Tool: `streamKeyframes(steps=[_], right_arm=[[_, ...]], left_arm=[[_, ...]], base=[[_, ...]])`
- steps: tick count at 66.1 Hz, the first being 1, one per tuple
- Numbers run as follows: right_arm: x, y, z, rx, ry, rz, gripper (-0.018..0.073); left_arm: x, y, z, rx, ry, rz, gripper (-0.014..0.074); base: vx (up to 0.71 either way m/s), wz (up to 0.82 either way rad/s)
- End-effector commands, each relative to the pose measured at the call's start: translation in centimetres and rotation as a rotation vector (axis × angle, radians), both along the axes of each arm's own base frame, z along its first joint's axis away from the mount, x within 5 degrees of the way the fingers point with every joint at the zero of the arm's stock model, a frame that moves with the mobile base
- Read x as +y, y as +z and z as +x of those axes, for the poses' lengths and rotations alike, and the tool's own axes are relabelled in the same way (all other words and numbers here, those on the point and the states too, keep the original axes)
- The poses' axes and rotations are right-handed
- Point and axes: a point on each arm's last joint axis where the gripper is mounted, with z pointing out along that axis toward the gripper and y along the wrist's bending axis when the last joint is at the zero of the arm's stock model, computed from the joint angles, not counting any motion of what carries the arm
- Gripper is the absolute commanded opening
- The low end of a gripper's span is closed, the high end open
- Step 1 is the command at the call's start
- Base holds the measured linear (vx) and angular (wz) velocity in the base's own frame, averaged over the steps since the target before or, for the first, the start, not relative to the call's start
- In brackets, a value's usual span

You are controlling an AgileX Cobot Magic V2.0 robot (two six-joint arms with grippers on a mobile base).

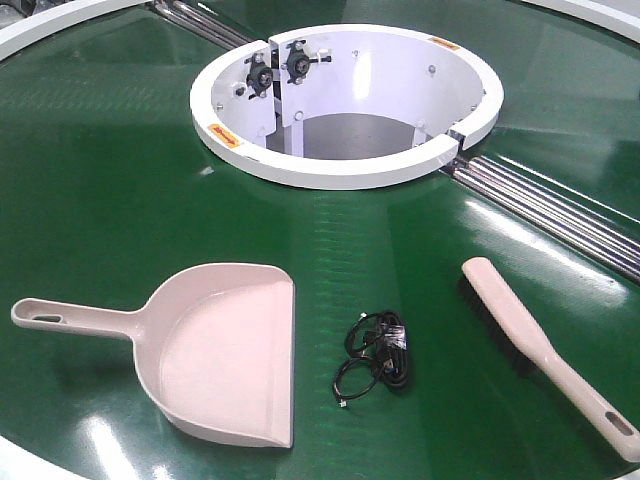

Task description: Clean and inspect green conveyor with broom and dustpan

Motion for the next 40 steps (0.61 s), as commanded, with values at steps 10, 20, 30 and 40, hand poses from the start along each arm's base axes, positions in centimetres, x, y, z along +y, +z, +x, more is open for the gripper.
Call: streamKeyframes(steps=[10,20,30,40], right_arm=[[-0.04,-0.01,-0.06,-0.066,-0.007,-0.005,-0.0010],[-0.04,-0.01,-0.06,-0.066,-0.007,-0.005,-0.0010],[-0.04,-0.01,-0.06,-0.066,-0.007,-0.005,-0.0010],[-0.04,-0.01,-0.06,-0.066,-0.007,-0.005,-0.0010]], left_arm=[[-0.01,-0.38,0.03,-0.049,0.000,-0.013,-0.0006],[-0.01,-0.38,0.03,-0.049,0.000,-0.013,-0.0006],[-0.01,-0.38,0.03,-0.049,0.000,-0.013,-0.0006],[-0.01,-0.38,0.03,-0.049,0.000,-0.013,-0.0006]], base=[[0.00,0.00],[0.00,0.00],[0.00,0.00],[0.00,0.00]])
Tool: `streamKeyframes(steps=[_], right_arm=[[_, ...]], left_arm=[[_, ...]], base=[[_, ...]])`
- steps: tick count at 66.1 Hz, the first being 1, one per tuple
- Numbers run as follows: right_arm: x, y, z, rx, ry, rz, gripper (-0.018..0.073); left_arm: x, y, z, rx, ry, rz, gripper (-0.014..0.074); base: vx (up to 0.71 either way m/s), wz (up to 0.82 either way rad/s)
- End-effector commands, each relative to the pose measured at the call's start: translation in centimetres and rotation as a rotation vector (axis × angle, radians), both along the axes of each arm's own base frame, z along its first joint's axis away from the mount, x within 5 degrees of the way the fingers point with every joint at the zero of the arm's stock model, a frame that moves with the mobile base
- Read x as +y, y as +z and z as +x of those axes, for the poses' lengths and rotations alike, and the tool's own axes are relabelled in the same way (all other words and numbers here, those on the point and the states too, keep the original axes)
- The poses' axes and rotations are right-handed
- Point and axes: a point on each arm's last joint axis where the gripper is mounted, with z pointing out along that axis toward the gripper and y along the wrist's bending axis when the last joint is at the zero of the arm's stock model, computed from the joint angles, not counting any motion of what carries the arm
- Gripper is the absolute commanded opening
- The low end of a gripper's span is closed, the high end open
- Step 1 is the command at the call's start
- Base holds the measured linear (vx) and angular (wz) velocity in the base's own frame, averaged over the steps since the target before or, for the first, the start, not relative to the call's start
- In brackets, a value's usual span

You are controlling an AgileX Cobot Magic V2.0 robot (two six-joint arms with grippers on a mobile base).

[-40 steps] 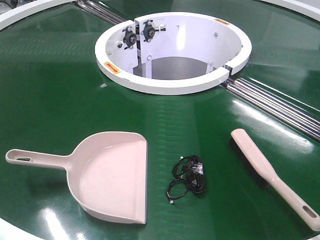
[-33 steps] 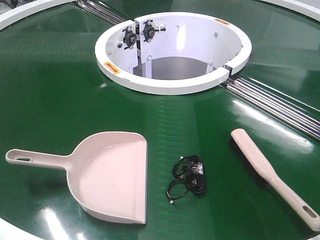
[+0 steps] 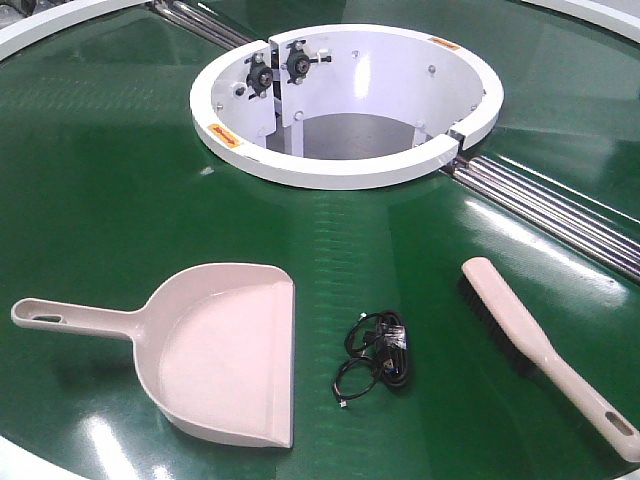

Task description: Clean and inspect green conveyor with broom and dustpan

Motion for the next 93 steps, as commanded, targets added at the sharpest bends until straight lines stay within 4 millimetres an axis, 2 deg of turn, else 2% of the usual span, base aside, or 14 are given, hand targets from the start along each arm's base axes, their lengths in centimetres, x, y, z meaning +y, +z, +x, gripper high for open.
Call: streamKeyframes(steps=[1,26,32,40,47,55,62,69,78,93], right_arm=[[0.0,0.0,-0.1,-0.066,-0.007,-0.005,-0.0010],[0.0,0.0,-0.1,-0.066,-0.007,-0.005,-0.0010],[0.0,0.0,-0.1,-0.066,-0.007,-0.005,-0.0010],[0.0,0.0,-0.1,-0.066,-0.007,-0.005,-0.0010],[0.0,0.0,-0.1,-0.066,-0.007,-0.005,-0.0010],[0.0,0.0,-0.1,-0.066,-0.007,-0.005,-0.0010],[0.0,0.0,-0.1,-0.066,-0.007,-0.005,-0.0010],[0.0,0.0,-0.1,-0.066,-0.007,-0.005,-0.0010],[0.0,0.0,-0.1,-0.066,-0.007,-0.005,-0.0010],[0.0,0.0,-0.1,-0.066,-0.007,-0.005,-0.0010]], left_arm=[[0.0,-0.4,0.0,-0.049,0.000,-0.013,-0.0006],[0.0,-0.3,0.0,-0.059,-0.001,-0.011,-0.0006],[0.0,0.2,0.0,-0.109,-0.003,-0.010,-0.0006],[-0.1,2.4,-0.3,-0.277,-0.010,-0.024,-0.0006],[0.0,4.4,-0.5,-0.267,-0.014,-0.095,-0.0006],[0.0,8.1,-0.3,-0.250,-0.014,-0.104,-0.0006],[-0.1,10.7,0.9,-0.123,-0.006,-0.092,-0.0006],[-0.2,11.9,2.8,0.159,0.006,-0.091,-0.0006],[-0.4,12.0,5.2,0.431,0.020,-0.073,-0.0006],[-0.6,10.7,7.6,0.539,0.026,-0.066,-0.0006]], base=[[0.00,0.00],[0.00,0.00],[0.00,0.00],[0.00,0.00],[0.00,0.00],[0.00,0.00],[0.00,0.00],[0.00,0.00],[0.00,0.00],[0.00,0.00]])
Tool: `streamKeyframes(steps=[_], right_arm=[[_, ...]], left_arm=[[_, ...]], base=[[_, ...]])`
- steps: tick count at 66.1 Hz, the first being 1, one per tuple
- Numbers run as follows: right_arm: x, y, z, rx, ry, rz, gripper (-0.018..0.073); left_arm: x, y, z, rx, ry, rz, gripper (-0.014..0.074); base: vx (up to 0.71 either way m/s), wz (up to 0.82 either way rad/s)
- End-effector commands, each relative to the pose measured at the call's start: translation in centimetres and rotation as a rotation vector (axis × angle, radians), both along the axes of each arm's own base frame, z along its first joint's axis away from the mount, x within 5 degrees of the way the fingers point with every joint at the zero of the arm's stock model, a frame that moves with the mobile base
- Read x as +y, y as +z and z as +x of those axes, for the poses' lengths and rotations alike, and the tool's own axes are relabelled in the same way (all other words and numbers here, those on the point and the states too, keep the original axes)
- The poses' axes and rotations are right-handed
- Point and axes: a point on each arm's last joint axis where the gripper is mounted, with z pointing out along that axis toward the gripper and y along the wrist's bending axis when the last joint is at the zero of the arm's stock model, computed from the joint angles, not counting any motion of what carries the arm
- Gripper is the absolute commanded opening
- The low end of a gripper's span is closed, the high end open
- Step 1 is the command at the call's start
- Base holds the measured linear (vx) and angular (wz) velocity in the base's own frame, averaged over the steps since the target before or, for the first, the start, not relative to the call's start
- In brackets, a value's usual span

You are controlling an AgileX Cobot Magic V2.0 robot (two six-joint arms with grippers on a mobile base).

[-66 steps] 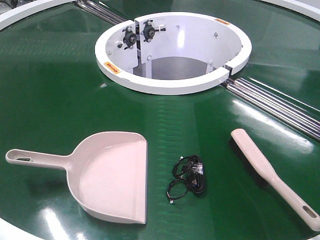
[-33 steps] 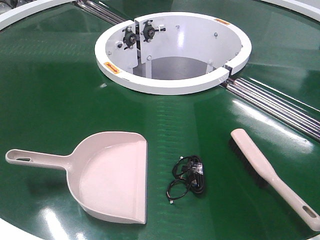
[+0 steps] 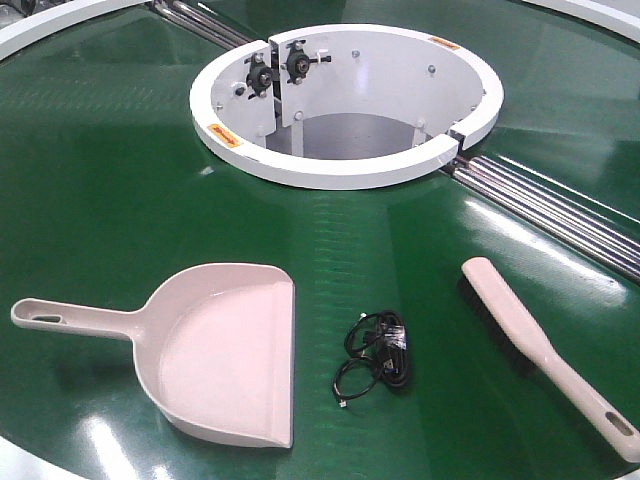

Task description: Clean and inspect green conveyor with broom and dustpan

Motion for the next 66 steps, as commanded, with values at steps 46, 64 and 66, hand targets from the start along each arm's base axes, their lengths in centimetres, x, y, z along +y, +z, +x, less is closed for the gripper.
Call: streamKeyframes(steps=[46,64,66], right_arm=[[0.0,0.0,-0.1,-0.066,-0.007,-0.005,-0.0010],[0.0,0.0,-0.1,-0.066,-0.007,-0.005,-0.0010],[0.0,0.0,-0.1,-0.066,-0.007,-0.005,-0.0010]], left_arm=[[0.2,0.8,2.0,-0.048,-0.007,0.065,0.0526],[-0.2,1.2,2.1,-0.096,0.001,-0.012,0.0588],[-0.2,1.3,2.1,-0.096,-0.002,-0.015,0.0585]], base=[[0.00,0.00],[0.00,0.00],[0.00,0.00]])
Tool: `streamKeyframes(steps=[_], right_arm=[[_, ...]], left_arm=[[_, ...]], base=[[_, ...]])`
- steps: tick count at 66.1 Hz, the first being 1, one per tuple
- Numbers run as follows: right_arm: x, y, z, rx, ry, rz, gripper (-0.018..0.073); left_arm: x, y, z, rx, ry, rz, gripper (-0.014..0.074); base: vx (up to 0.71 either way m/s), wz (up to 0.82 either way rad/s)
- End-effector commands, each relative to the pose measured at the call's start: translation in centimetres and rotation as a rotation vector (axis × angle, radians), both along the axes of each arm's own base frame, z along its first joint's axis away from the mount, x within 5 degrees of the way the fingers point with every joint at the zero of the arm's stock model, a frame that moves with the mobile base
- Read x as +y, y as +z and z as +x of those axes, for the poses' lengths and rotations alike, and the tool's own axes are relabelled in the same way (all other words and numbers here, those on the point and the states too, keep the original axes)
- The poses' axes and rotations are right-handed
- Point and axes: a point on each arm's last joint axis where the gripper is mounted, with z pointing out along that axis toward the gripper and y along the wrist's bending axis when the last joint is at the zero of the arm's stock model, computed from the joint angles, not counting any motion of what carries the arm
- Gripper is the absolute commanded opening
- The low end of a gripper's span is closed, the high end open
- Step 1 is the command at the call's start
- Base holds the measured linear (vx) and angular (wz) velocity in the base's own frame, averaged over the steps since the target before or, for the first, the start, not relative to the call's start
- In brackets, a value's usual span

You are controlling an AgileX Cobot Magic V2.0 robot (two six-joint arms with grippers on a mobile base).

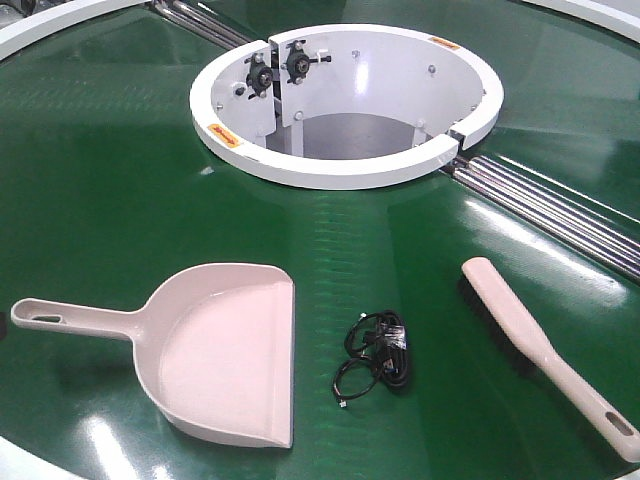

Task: Clean and inspect green conveyor with broom and dustpan
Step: 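Lower the left gripper onto the pink dustpan handle and close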

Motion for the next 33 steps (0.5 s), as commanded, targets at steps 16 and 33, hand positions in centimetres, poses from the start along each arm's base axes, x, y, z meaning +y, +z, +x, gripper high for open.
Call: streamKeyframes(steps=[16,33], right_arm=[[0.0,0.0,-0.1,-0.066,-0.007,-0.005,-0.0010],[0.0,0.0,-0.1,-0.066,-0.007,-0.005,-0.0010]], left_arm=[[-1.0,6.4,3.0,0.064,-0.186,0.088,0.0562],[-2.8,8.1,9.1,0.222,-0.587,0.237,0.0559]], base=[[0.00,0.00],[0.00,0.00]])
